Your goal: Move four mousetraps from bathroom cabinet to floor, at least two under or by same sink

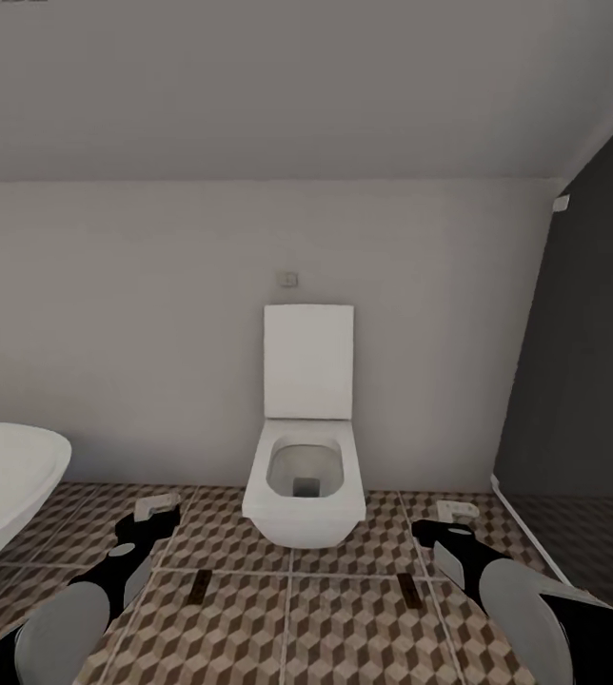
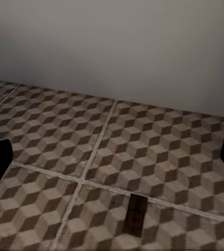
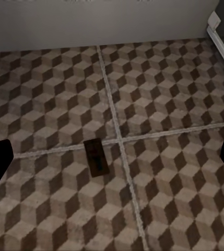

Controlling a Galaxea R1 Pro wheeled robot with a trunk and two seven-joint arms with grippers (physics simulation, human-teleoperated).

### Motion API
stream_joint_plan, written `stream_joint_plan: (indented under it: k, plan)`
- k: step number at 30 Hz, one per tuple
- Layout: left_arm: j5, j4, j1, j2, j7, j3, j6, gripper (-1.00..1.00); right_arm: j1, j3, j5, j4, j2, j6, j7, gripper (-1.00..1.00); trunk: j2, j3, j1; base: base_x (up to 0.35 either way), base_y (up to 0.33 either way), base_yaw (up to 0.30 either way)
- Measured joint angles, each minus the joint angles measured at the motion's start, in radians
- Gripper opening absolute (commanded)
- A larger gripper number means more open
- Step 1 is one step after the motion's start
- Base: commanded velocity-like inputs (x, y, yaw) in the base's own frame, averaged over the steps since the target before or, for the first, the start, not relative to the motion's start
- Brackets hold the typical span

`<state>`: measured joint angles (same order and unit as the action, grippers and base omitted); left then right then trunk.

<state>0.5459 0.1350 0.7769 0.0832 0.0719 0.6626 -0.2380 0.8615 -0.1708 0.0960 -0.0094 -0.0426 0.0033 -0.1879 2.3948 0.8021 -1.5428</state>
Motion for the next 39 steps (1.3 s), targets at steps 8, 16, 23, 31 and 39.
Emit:
stream_joint_plan:
  k: [8, 16, 23, 31, 39]
  plan:
    - [-0.025, -0.033, 0.000, 0.025, 0.000, 0.004, 0.003, 1.00, -0.002, 0.001, 0.000, 0.009, -0.003, -0.003, 0.000, 1.00, -0.056, -0.025, 0.031, 0.000, 0.000, 0.000]
    - [-0.074, -0.083, 0.000, 0.037, 0.001, 0.005, 0.004, 1.00, -0.026, 0.001, 0.000, 0.022, -0.006, -0.026, 0.000, 1.00, -0.112, -0.050, 0.061, 0.000, 0.000, 0.000]
    - [-0.090, -0.106, -0.006, 0.040, 0.002, 0.005, 0.008, 1.00, -0.070, 0.004, 0.001, 0.026, -0.009, -0.035, 0.001, 1.00, -0.161, -0.072, 0.088, 0.000, 0.000, 0.000]
    - [-0.095, -0.113, -0.041, 0.047, 0.002, 0.005, 0.042, 1.00, -0.137, 0.006, 0.001, 0.027, -0.018, -0.036, 0.002, 1.00, -0.217, -0.097, 0.119, 0.000, 0.000, 0.000]
    - [-0.096, -0.114, -0.108, 0.055, 0.006, 0.004, 0.122, 1.00, -0.206, 0.007, 0.003, 0.027, -0.022, -0.031, 0.008, 1.00, -0.273, -0.122, 0.150, 0.000, 0.000, 0.000]
